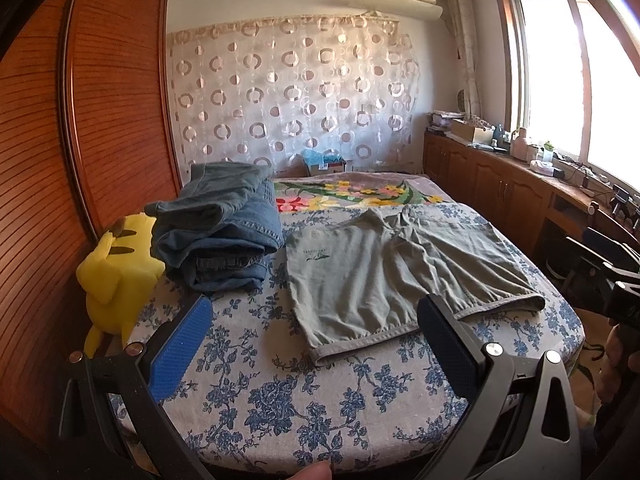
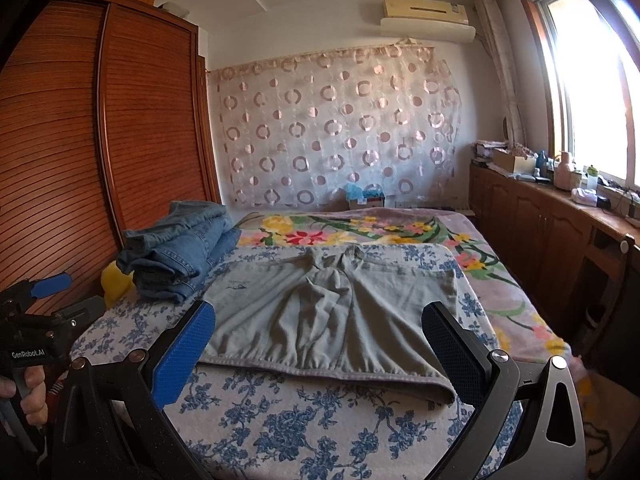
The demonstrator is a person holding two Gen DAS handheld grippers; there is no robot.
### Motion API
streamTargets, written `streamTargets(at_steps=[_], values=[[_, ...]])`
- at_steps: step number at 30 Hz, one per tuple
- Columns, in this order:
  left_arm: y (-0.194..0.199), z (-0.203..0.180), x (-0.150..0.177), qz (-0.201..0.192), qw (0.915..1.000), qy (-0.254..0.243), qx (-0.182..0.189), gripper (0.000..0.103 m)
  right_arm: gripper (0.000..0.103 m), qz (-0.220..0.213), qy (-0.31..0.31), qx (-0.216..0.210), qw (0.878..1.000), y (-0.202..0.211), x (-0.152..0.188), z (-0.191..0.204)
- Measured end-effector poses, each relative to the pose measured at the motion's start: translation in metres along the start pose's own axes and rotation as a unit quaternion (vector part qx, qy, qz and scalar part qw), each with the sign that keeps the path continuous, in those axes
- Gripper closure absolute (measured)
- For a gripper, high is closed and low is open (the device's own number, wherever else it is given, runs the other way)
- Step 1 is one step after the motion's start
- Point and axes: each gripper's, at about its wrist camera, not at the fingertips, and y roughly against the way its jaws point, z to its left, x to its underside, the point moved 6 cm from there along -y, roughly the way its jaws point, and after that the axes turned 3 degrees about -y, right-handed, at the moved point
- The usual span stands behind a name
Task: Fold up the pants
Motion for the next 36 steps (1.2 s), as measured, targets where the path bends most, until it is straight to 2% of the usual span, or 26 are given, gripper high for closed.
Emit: streamTargets(at_steps=[14,30,34,36], values=[[-0.035,0.006,0.025,0.032,0.9993,-0.004,0.020,0.001,0.000,0.021,0.008,0.010,1.000,-0.006,0.008,-0.011],[-0.076,0.010,0.061,0.090,0.9951,-0.018,0.036,0.001,0.011,0.085,0.010,0.024,0.996,0.008,0.026,-0.032],[-0.088,0.012,0.069,0.108,0.9931,-0.024,0.041,0.006,0.013,0.102,0.015,0.032,0.994,0.013,0.030,-0.036],[-0.094,0.012,0.072,0.117,0.9917,-0.025,0.047,0.011,0.016,0.112,0.016,0.037,0.993,0.016,0.031,-0.039]])
